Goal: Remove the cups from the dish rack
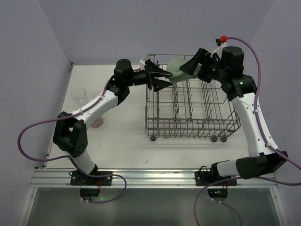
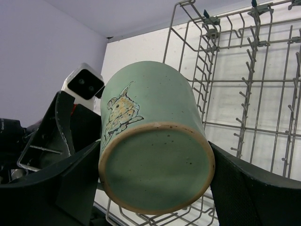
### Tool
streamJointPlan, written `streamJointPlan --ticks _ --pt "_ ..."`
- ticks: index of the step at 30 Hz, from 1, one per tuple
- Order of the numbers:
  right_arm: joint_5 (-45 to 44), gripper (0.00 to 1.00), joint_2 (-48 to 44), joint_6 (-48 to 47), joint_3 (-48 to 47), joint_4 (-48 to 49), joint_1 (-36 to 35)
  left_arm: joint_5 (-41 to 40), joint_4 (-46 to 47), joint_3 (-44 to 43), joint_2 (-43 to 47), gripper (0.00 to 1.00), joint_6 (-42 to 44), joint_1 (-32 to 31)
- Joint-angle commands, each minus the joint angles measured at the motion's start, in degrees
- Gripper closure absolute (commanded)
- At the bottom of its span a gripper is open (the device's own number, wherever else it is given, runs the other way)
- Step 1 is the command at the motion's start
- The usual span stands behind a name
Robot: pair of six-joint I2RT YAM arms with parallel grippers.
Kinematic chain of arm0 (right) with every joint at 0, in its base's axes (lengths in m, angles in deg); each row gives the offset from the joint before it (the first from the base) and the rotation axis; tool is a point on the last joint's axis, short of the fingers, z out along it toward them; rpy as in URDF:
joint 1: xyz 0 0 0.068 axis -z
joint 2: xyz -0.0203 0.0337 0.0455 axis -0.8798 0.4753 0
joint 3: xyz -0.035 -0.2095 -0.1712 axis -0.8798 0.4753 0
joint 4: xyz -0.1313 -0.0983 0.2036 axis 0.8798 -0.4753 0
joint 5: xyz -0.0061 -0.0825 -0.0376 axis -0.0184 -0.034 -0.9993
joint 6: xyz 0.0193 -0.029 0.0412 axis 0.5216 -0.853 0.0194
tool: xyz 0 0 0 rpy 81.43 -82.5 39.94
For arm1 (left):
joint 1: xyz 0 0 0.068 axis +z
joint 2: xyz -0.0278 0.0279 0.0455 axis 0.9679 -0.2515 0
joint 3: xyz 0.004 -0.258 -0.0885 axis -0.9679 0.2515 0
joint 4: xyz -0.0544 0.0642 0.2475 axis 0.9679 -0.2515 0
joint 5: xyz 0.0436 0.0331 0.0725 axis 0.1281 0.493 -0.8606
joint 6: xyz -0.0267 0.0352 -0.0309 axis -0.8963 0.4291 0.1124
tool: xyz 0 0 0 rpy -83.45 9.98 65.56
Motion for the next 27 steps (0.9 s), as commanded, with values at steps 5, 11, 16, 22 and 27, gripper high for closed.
streamJointPlan --ticks 5,11,16,22,27 --pt "5.2 1.00 -4.4 -0.1 0.7 10.6 -0.6 2.9 4.4 -4.7 -1.9 0.51 -23.5 -0.8" --pt "6.4 1.00 -5.0 -0.1 1.4 11.6 -0.6 2.2 6.9 -5.1 -2.8 0.57 -25.1 -1.2" --pt "6.6 1.00 -5.1 -0.2 1.8 11.6 -0.6 1.9 7.9 -5.7 -3.2 0.62 -25.8 -1.9" --pt "7.0 1.00 -4.9 -0.4 2.3 11.9 -0.6 1.0 10.7 -5.3 -3.3 0.62 -27.6 -2.6" --pt "7.9 1.00 -5.2 -0.7 3.1 12.2 -0.7 0.5 12.6 -5.0 -3.3 0.63 -28.7 -2.8"
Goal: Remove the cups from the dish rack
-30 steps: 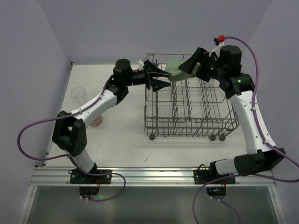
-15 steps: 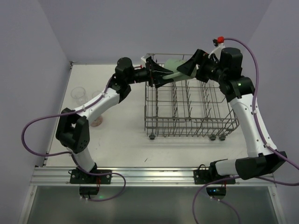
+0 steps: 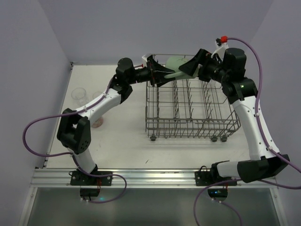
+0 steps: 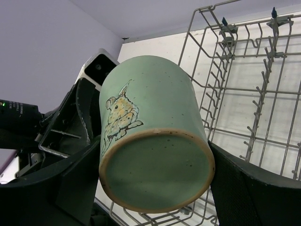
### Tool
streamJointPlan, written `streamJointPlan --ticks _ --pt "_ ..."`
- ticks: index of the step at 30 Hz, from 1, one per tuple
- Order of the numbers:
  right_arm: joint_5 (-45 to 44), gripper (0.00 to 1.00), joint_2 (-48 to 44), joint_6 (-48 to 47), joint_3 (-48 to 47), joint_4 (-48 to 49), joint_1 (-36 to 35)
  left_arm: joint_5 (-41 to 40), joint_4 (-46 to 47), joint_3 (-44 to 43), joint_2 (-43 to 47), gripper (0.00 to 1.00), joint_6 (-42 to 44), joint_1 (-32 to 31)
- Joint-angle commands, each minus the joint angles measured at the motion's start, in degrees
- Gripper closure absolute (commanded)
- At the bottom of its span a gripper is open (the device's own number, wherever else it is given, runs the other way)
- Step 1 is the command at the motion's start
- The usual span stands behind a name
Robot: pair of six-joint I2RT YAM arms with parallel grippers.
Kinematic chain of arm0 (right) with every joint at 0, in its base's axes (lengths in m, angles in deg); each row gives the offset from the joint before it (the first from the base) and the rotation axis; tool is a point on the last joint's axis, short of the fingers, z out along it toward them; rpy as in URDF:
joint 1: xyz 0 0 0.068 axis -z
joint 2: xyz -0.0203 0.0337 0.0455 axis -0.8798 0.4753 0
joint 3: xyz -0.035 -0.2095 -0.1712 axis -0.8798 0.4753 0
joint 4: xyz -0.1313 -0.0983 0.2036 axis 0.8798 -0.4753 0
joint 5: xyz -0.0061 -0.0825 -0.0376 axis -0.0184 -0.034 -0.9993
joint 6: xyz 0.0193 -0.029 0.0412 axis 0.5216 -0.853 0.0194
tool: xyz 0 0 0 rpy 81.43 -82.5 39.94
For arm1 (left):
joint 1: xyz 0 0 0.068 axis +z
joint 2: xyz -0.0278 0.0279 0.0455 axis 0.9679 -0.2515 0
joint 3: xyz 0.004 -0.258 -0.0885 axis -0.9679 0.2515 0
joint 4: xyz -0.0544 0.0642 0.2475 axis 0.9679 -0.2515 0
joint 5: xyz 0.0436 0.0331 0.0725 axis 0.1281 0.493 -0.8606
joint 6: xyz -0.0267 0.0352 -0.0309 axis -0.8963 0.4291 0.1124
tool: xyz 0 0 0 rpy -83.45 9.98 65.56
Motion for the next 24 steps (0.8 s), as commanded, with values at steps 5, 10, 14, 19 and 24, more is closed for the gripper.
streamJointPlan --ticks 5,10,14,19,24 --pt "3.8 1.00 -3.2 -0.6 1.4 7.1 -0.7 1.1 7.1 -1.9 0.2 0.71 -27.4 -2.2" --pt "3.2 1.00 -4.5 -1.1 3.8 8.6 -0.8 0.4 9.5 -1.8 0.3 0.82 -28.4 -2.6" --pt "2.9 1.00 -5.5 -1.8 7.2 12.5 -0.8 -0.3 11.1 -1.2 1.2 1.00 -29.5 -2.9" --pt "2.4 1.00 -5.1 -3.3 8.5 13.5 -0.7 -0.6 11.5 -1.9 2.0 1.00 -28.7 -3.1" --pt "1.6 1.00 -4.1 -3.9 7.5 12.0 -0.7 -1.6 11.7 -1.5 3.1 1.00 -25.7 -3.1"
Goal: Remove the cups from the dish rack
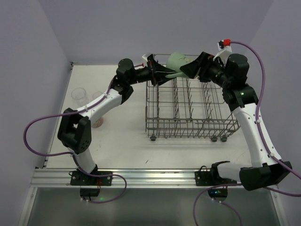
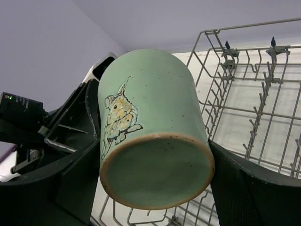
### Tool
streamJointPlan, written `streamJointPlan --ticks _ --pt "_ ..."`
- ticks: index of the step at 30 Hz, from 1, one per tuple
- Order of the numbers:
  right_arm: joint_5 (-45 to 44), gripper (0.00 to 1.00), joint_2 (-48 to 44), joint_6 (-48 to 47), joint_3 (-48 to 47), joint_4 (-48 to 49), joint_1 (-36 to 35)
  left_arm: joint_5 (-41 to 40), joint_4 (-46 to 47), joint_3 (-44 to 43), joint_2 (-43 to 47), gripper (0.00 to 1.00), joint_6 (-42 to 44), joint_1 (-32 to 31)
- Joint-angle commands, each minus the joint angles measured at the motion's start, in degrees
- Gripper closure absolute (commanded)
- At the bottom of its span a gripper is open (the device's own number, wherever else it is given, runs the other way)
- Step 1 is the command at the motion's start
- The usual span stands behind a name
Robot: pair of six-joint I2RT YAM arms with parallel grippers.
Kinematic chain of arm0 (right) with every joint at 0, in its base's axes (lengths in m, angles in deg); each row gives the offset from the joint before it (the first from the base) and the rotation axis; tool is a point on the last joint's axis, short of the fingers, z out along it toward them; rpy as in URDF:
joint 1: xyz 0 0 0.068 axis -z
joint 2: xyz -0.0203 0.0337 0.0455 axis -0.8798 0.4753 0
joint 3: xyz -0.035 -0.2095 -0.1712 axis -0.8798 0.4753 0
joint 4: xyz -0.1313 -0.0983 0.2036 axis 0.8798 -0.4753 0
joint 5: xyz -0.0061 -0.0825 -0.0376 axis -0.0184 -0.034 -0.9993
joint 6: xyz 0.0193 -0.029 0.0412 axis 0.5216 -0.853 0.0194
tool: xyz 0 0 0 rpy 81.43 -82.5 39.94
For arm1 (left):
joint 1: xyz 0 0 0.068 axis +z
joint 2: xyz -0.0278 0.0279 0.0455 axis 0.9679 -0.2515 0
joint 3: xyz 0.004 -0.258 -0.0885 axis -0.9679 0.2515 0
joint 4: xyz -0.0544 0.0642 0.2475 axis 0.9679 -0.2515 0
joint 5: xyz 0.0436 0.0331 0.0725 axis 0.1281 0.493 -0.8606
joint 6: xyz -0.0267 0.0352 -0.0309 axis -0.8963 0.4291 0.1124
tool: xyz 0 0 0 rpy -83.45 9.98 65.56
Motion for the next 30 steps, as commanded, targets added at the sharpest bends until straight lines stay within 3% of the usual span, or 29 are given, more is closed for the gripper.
streamJointPlan --ticks 1,8,12,22,25,26,30 --pt "1.3 1.00 0.8 -1.7 -0.4 2.2 -0.9 -0.4 8.8 -1.7 3.5 1.00 -25.3 -2.5" --pt "2.1 1.00 -2.6 -3.9 3.9 10.2 -0.9 -4.7 17.0 -13.7 -1.0 1.00 -29.7 -5.1" --pt "4.1 1.00 -4.2 -4.9 7.8 18.2 -0.9 -3.6 9.8 -20.5 -1.5 1.00 -28.8 -5.9" --pt "3.5 1.00 -3.3 -5.9 9.7 18.9 -0.9 -2.6 0.9 -19.9 1.7 1.00 -24.1 -6.3" --pt "1.1 0.70 -2.9 -6.4 8.0 16.0 -0.9 -1.6 -1.6 -20.4 1.9 1.00 -22.0 -6.4" --pt "0.2 0.48 -2.9 -6.7 7.4 14.3 -0.8 -1.0 -1.9 -20.2 2.2 1.00 -21.8 -6.4" --pt "-3.6 0.10 -3.2 -8.0 4.8 10.7 -0.8 0.2 -2.1 -17.7 3.3 1.00 -19.7 -6.3"
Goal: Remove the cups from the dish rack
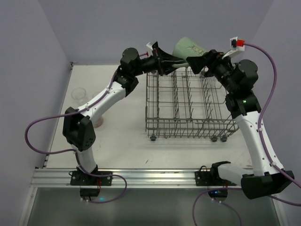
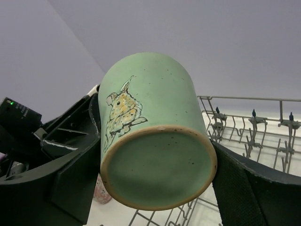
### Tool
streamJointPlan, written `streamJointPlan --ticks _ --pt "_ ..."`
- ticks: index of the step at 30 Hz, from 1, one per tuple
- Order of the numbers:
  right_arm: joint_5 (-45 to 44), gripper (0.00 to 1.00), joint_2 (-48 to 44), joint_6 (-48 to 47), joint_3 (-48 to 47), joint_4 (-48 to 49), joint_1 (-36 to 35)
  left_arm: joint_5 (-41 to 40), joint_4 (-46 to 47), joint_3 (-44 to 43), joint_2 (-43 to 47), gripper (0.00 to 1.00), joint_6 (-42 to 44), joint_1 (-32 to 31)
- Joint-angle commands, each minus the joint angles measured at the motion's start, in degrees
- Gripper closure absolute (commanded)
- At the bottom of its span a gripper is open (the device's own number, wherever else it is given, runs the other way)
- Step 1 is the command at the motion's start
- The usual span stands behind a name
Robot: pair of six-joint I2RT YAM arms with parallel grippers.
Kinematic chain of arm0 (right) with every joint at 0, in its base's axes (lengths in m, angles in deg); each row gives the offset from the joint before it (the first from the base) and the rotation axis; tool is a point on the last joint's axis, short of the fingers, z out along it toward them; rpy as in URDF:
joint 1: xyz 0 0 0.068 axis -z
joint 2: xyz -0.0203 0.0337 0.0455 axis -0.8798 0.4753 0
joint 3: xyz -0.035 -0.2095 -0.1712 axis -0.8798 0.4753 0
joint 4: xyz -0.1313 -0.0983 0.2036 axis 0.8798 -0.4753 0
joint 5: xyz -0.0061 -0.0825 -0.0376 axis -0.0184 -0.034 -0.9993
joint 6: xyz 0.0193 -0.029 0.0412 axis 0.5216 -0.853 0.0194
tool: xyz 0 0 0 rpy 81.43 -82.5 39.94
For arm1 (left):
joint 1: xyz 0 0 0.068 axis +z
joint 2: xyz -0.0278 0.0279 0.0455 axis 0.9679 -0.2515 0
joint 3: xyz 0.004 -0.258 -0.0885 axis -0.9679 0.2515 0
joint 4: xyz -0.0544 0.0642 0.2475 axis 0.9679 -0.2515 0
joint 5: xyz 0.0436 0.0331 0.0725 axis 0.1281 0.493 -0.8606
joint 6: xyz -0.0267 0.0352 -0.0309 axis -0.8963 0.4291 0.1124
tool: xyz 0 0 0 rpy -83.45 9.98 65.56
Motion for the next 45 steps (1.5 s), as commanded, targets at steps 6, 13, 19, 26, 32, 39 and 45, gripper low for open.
streamJointPlan --ticks 6,13,19,26,32,39,45 --pt "-2.4 0.01 0.8 -6.2 -3.1 -11.6 -1.8 7.0 4.0 -1.7 7.1 1.00 -17.9 -3.4" --pt "-1.3 0.01 -1.6 -5.7 -2.3 -12.6 -0.4 7.9 2.7 -3.1 6.3 1.00 -15.8 -2.1" --pt "2.3 0.01 -4.2 -4.8 -2.2 -12.8 0.5 9.7 -0.9 -4.0 6.3 1.00 -12.0 1.3" --pt "6.5 0.01 -4.4 -2.6 -4.3 -12.9 1.0 11.2 -2.6 -3.6 5.5 1.00 -9.4 3.6" --pt "6.6 0.01 -5.6 -1.5 -6.7 -13.3 1.1 13.3 -13.3 -7.8 4.3 1.00 -0.1 7.1" --pt "2.9 0.01 -5.4 -1.2 -7.8 -16.0 1.2 14.7 -29.5 -10.1 5.2 1.00 14.5 14.4" --pt "2.7 0.01 -4.6 0.2 -6.7 -16.1 1.3 14.4 -39.6 -13.3 5.3 1.00 24.6 19.7"
